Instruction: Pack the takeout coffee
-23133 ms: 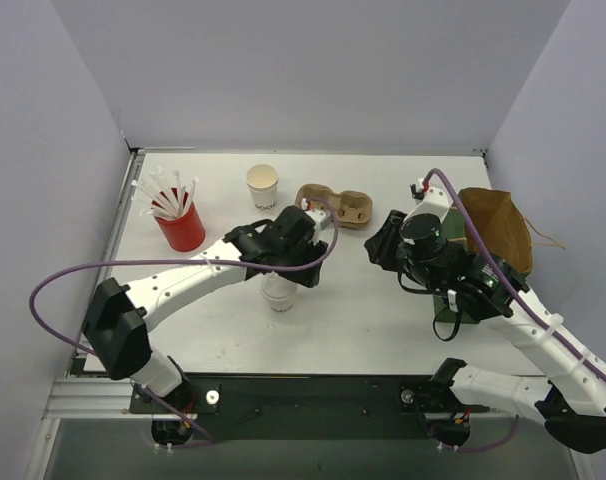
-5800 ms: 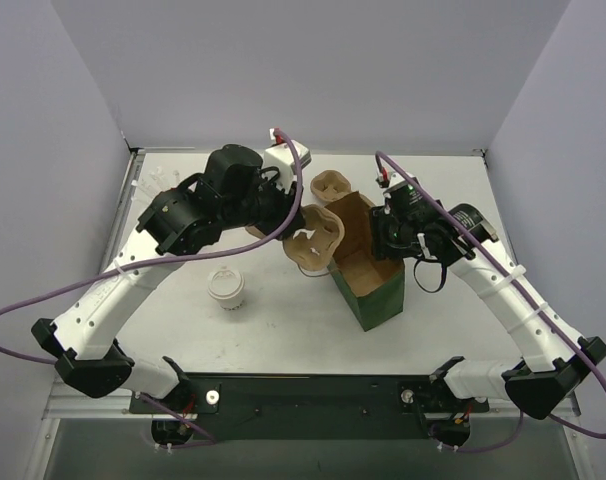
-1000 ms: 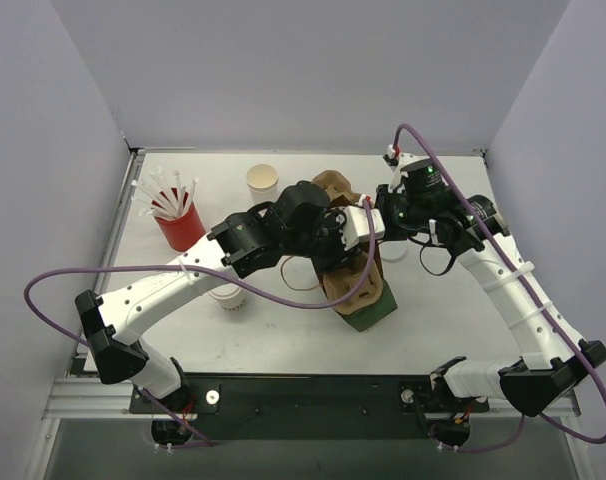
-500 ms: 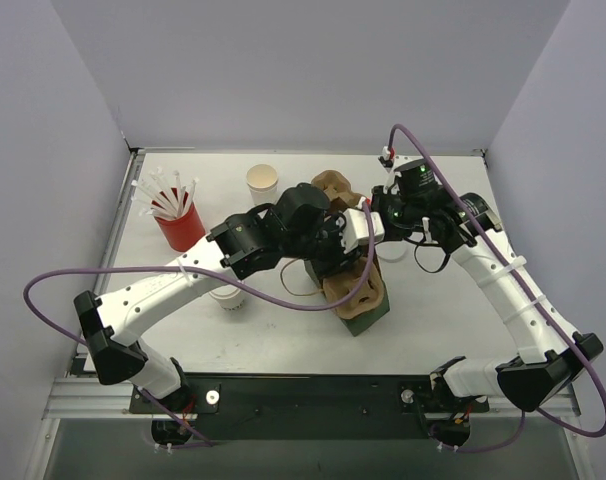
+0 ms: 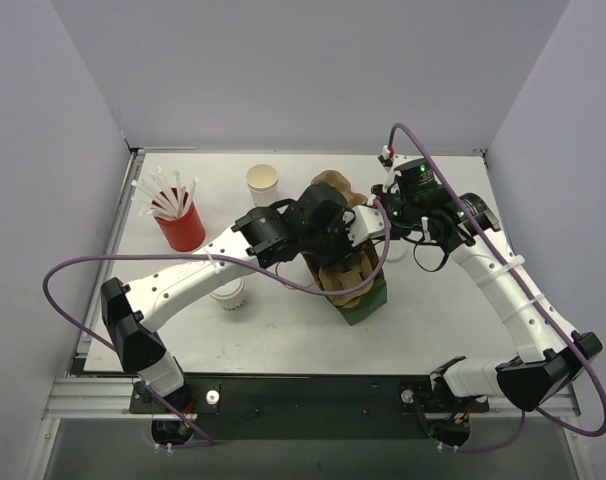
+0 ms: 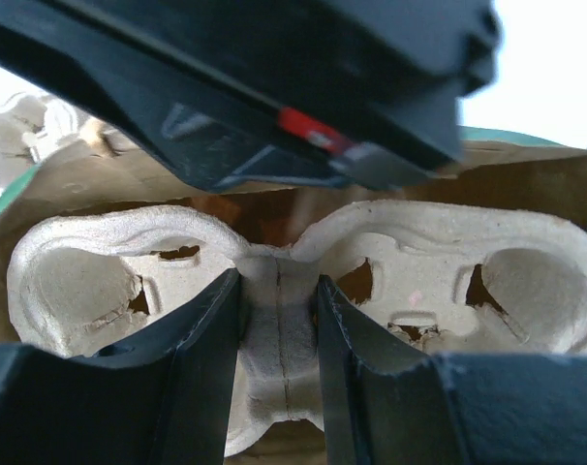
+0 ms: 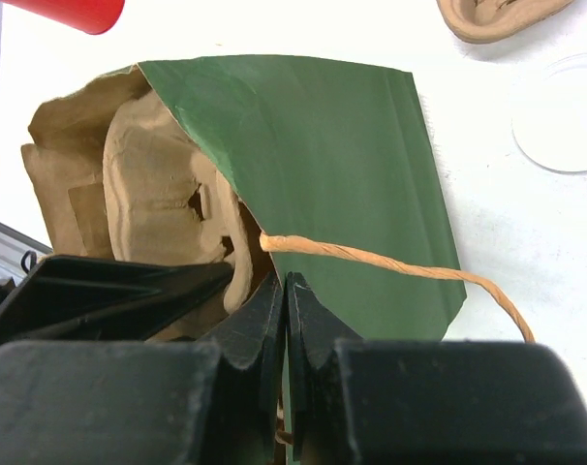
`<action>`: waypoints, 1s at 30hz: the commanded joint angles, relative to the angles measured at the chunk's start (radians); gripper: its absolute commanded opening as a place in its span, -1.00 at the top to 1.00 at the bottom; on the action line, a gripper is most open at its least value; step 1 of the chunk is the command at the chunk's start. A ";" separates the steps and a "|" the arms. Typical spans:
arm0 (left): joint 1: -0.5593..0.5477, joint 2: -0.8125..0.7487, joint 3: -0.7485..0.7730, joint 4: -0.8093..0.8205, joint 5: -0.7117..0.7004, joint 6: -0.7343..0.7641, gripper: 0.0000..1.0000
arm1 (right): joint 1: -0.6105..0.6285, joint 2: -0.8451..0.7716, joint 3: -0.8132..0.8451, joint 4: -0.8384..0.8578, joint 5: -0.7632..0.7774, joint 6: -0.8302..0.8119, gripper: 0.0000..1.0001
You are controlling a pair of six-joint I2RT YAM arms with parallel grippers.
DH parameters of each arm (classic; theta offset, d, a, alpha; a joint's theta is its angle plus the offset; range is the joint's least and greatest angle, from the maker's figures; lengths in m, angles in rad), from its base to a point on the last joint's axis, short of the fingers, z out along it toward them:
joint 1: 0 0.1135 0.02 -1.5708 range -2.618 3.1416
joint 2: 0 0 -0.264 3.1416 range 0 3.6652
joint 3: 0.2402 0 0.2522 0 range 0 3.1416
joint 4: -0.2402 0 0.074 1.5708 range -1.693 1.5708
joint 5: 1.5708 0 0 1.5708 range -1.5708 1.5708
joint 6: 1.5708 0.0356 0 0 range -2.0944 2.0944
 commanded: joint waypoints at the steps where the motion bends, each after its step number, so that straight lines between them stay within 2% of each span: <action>1: 0.020 0.022 0.097 -0.020 -0.069 0.013 0.46 | 0.002 -0.007 -0.009 0.016 -0.032 0.004 1.00; 7: 0.020 0.066 0.105 -0.031 -0.008 0.025 0.46 | -0.008 0.002 -0.008 0.014 -0.017 0.028 1.00; 15: 0.010 0.141 0.134 -0.056 -0.049 0.019 0.47 | -0.076 0.006 -0.009 0.016 -0.041 0.083 1.00; 25: 0.017 0.215 0.149 -0.057 -0.247 0.001 0.48 | -0.111 -0.004 -0.055 0.022 -0.067 0.085 1.00; 30: 0.024 0.204 0.138 -0.048 -0.277 -0.005 0.48 | -0.124 -0.009 -0.066 0.023 -0.070 0.077 1.00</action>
